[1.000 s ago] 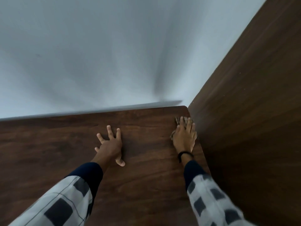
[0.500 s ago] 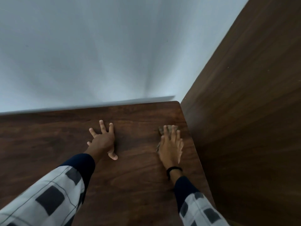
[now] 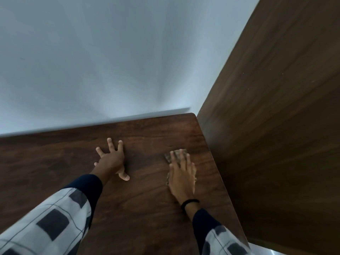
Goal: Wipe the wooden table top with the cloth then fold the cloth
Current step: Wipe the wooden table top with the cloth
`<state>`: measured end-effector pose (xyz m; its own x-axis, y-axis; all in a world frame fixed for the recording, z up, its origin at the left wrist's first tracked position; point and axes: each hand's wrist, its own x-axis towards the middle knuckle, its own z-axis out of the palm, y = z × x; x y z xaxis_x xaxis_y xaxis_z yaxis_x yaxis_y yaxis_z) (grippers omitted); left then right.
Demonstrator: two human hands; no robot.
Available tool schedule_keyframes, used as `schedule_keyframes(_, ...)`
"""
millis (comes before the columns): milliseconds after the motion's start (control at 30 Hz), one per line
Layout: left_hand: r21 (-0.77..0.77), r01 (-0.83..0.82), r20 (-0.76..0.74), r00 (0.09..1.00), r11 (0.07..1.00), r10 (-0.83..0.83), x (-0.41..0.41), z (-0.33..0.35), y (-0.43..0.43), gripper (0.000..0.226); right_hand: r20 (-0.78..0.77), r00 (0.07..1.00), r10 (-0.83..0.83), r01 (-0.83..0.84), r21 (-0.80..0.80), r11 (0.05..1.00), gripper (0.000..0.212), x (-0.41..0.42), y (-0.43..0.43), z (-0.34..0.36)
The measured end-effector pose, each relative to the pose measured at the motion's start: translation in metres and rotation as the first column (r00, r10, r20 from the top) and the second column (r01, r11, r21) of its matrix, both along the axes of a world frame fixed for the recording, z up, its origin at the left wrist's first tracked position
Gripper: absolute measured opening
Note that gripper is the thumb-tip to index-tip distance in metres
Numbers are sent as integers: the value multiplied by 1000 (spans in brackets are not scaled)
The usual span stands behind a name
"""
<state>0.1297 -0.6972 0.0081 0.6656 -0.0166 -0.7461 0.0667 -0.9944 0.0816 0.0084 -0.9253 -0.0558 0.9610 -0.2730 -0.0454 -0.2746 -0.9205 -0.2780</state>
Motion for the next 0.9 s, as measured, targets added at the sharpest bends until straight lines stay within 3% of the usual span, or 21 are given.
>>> schedule_keyframes(67,1,17,0,1000,1000,-17,-1,0,1,157,3,984,176,-176,-18,984,55,15,-5,1)
schedule_keyframes(100,-2,23,1,1000,1000,-23,-1,0,2,156,-19,982,186,-186,-27,982,56,26,-17,4)
schedule_keyframes(233,-23,-3,19,1000,1000,3,-5,2,2,153,-31,979,-199,200,8,980,51,29,-58,10)
schedule_keyframes(300,4,25,11,1000,1000,-25,-5,2,0,153,7,954,-301,301,-6,954,51,4,-43,7)
schedule_keyframes(367,23,40,-5,999,999,-40,-3,3,-3,154,30,977,-212,213,-30,977,53,-22,-11,0)
schedule_keyframes(433,36,31,-13,999,999,-31,-1,6,-4,154,53,999,-13,14,-35,999,54,-29,11,-9)
schedule_keyframes(533,26,15,9,1000,1000,-16,0,6,1,154,45,981,190,-190,-20,982,49,1,-4,0)
schedule_keyframes(633,11,34,29,999,999,-35,-2,1,4,155,-41,998,-50,49,-21,999,50,9,-39,10)
schedule_keyframes(733,17,42,32,999,999,-42,-3,-4,3,157,7,942,-337,337,6,942,50,-23,-30,13)
schedule_keyframes(800,20,38,39,998,999,-38,-2,-5,3,157,41,961,-272,273,-22,962,52,-57,2,9)
schedule_keyframes(900,36,42,43,998,998,-44,-1,-5,5,157,64,996,57,-59,25,998,53,-82,41,-3)
